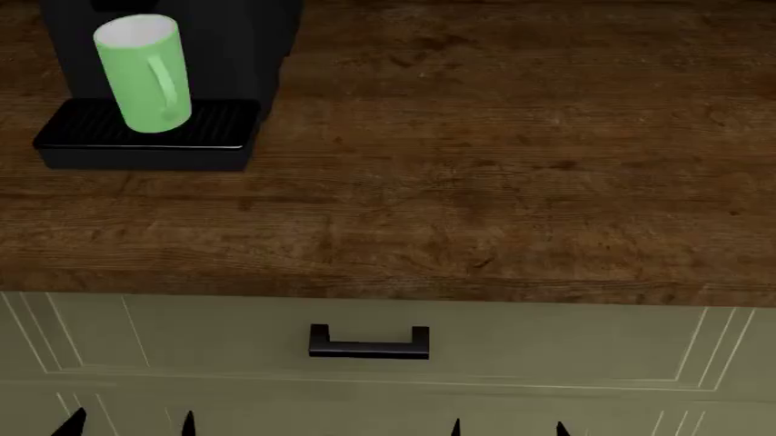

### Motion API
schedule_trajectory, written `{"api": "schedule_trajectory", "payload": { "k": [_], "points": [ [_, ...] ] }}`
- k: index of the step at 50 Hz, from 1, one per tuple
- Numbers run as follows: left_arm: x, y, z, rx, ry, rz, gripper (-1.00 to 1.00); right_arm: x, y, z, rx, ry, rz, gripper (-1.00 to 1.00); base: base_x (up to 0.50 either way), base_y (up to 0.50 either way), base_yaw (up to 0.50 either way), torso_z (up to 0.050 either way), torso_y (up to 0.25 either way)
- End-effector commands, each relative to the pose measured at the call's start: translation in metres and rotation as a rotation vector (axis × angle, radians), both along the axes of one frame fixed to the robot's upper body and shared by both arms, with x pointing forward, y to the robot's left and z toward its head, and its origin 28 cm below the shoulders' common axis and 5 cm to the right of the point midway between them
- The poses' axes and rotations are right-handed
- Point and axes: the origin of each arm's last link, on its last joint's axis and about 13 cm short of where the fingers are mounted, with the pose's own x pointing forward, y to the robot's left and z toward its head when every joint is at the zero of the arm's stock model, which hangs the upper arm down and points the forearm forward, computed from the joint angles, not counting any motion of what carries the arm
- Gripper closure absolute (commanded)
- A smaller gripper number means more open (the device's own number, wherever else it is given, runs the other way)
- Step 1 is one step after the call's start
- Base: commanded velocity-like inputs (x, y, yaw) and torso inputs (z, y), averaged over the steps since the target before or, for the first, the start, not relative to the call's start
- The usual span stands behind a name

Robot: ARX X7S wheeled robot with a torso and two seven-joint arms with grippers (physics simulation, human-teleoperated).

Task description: Pick the mug from under the coffee machine dispenser and place it on the counter.

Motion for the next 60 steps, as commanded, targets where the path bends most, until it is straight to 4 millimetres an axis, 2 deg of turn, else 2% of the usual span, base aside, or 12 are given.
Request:
{"api": "schedule_trajectory", "payload": {
  "k": [1,12,51,56,60],
  "points": [
    [-0.001,0.002,0.002,0.000,0.000,0.009,-1.00,-0.001,0.001,0.001,-0.006,0.000,0.000,-1.00,0.00,0.00,0.00,0.000,0.000],
    [-0.001,0.001,0.000,-0.003,-0.007,-0.003,-1.00,0.000,0.002,0.000,-0.003,0.001,0.010,-1.00,0.00,0.00,0.00,0.002,0.000],
    [-0.002,0.003,0.002,-0.004,-0.009,0.005,-1.00,0.000,0.001,0.002,-0.005,-0.003,0.005,-1.00,0.00,0.00,0.00,0.050,0.000],
    [-0.006,0.001,0.010,0.019,-0.008,0.006,-1.00,-0.006,0.002,0.009,-0.043,-0.021,0.013,-1.00,0.00,0.00,0.00,0.003,0.000],
    [-0.005,0.001,0.008,0.026,-0.002,0.024,-1.00,-0.005,0.002,0.008,-0.041,-0.018,0.014,-1.00,0.00,0.00,0.00,0.000,0.000]
  ]
}}
